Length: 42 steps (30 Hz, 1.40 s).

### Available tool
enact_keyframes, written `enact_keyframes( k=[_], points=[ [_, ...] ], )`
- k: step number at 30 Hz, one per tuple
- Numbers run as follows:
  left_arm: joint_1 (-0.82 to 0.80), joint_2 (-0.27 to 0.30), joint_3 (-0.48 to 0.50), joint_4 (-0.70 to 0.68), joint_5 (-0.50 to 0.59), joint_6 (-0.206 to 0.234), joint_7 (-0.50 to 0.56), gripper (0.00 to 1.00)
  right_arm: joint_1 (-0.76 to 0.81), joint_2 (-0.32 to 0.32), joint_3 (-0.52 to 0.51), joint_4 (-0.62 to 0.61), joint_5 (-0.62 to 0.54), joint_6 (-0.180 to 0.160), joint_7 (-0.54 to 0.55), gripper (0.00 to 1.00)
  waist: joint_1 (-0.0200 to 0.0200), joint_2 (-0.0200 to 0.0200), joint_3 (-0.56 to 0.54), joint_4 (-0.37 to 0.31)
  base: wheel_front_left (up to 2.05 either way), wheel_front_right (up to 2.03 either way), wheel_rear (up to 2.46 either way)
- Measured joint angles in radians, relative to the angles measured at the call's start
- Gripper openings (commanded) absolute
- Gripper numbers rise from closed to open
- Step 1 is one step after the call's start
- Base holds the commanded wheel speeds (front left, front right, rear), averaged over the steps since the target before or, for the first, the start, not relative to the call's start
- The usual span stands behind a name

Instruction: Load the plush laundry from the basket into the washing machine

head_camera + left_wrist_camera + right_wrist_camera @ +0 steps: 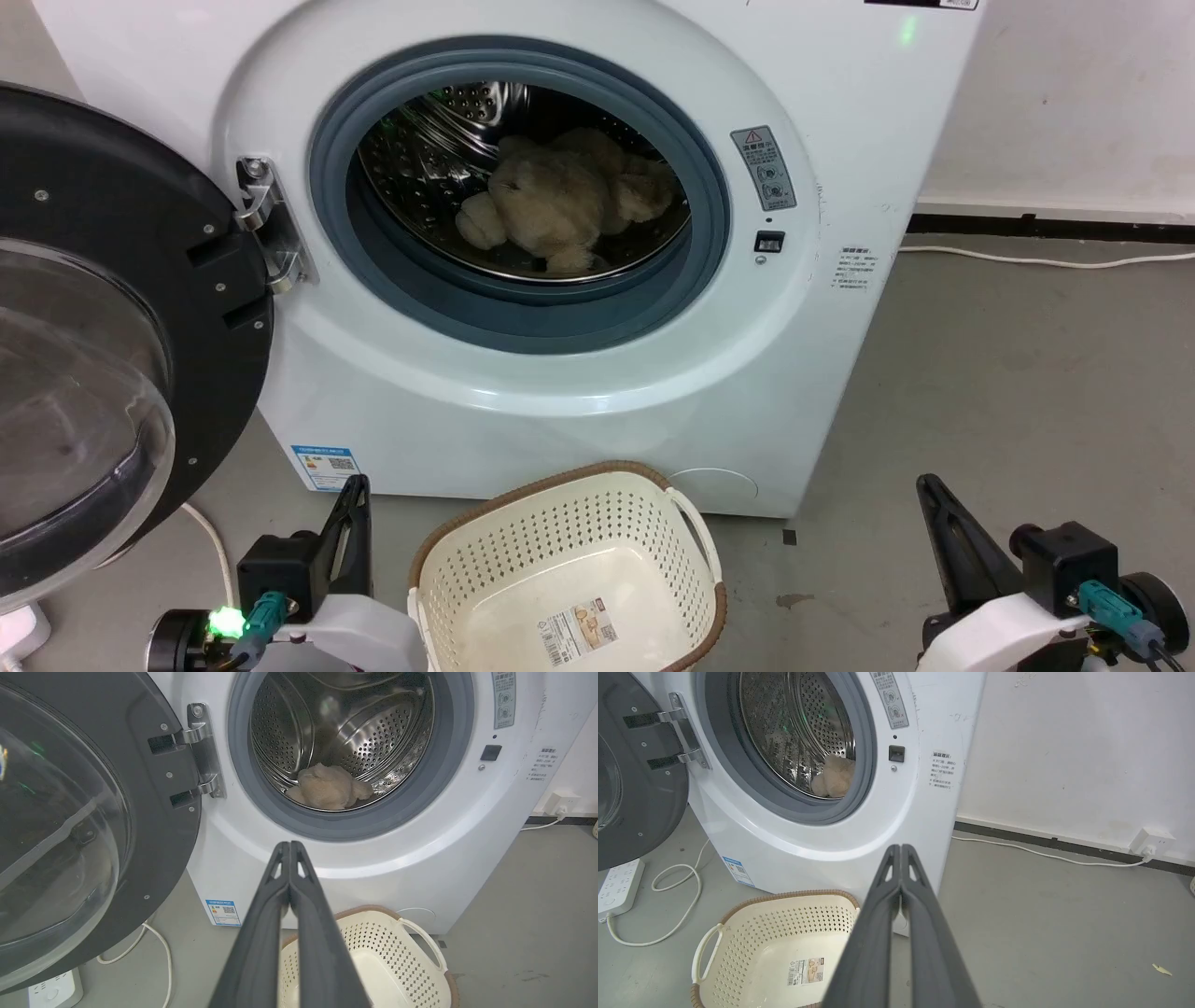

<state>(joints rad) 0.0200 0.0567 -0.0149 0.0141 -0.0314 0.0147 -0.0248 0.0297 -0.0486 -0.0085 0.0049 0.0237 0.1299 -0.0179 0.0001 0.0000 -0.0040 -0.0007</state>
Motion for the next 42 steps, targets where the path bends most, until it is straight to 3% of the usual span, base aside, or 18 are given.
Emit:
enact_keyframes(
  k=[42],
  points=[
    [-0.005, -0.006, 0.012, -0.009, 0.03, -0.01, 0.025, 0.0, -0.018, 0.0, 0.009, -0.001, -0.016, 0.0, 0.017, 0.0, -0.0001, 0.0, 0.004, 0.001, 0.0, 0.0, 0.0]
  ],
)
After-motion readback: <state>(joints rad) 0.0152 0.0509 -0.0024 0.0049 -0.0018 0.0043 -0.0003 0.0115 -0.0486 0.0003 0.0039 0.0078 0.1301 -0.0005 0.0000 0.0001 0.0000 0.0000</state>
